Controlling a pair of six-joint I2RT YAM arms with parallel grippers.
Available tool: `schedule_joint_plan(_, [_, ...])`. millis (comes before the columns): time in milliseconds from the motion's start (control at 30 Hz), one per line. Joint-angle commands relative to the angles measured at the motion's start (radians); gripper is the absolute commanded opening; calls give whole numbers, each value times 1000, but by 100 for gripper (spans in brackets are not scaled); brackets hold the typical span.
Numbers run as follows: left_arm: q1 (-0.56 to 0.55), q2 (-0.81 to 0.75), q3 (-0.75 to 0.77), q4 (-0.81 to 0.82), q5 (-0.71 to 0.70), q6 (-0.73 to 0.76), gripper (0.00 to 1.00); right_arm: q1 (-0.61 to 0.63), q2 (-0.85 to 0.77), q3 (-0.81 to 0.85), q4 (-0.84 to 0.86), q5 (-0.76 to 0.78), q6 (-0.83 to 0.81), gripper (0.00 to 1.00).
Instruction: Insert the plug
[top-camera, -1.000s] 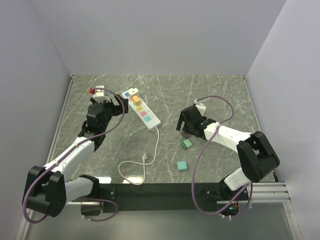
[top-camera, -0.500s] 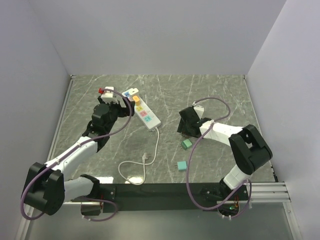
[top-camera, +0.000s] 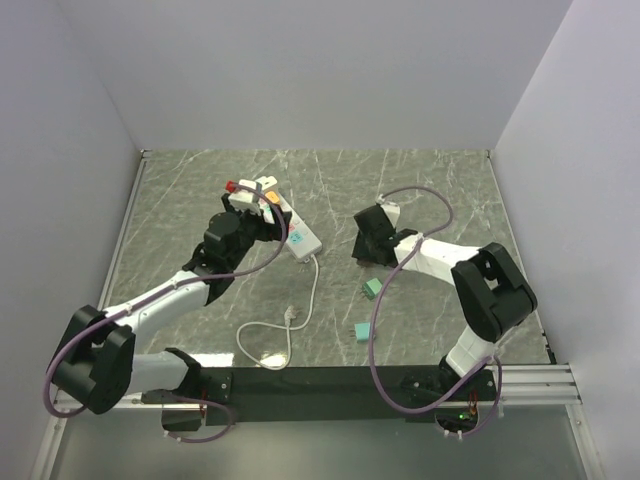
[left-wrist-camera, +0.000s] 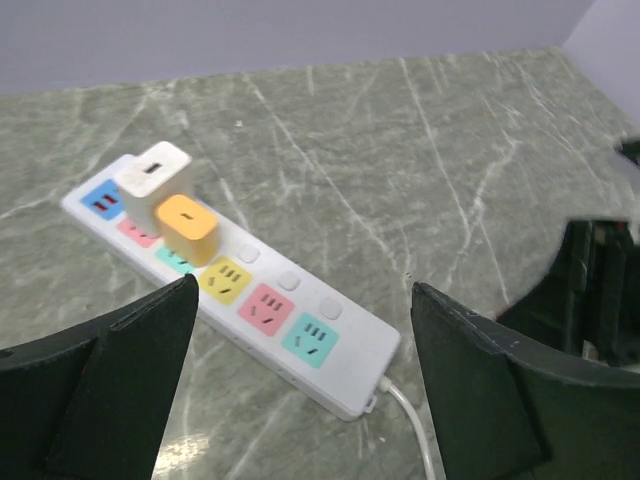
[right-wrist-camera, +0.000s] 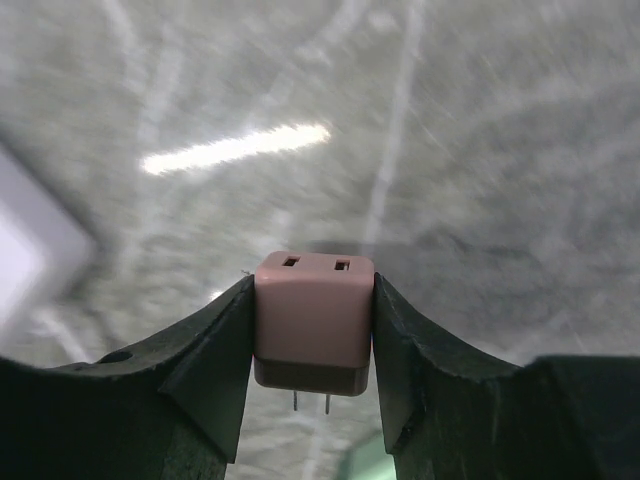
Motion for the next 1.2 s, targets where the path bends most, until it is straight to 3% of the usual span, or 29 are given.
schedule_joint_plan(0, [-46,23,-7,113,49,41,92,-9,-29,100,81,-21,-27,0])
schedule_joint_plan(67, [-69,30,-8,130,72,54,88,-18,-37,140,114,-60,-25,0])
schedule_joint_plan(233, [-86,32,-16,165,155,15,89,-24,-57,228,170,-145,-5,0])
schedule_joint_plan(567, [-99,93,5,272,310,-103,84,-24,-157,161,400,-280,127,0])
schedule_joint_plan(800, [-140,146,67,288,188,-169,86,-20,-196,117,490,-377,211,0])
schedule_joint_plan(1167, [-157,201,108,375,131,-262,87,8,-178,111,524,-419,222,0])
